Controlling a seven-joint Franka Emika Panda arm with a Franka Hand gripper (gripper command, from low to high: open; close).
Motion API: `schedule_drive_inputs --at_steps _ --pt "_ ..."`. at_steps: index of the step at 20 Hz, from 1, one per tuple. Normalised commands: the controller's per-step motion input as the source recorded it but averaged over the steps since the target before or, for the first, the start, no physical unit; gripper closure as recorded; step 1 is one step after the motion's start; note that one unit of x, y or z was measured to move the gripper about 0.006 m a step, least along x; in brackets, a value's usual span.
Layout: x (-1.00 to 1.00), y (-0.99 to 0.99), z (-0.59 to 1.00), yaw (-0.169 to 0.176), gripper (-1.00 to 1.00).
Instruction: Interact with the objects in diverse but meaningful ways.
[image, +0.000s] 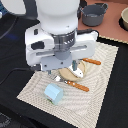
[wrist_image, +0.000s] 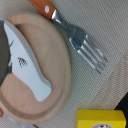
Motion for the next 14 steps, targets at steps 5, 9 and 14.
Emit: schedule_drive_inputs --at_steps 5,9,14 --pt "-0.11 0.09 0.41 0.09 -1.0" --pt "-0.32 0.13 0.12 0.112 -1.0" --pt "-0.65 0.25 -0.04 0.152 -1.0"
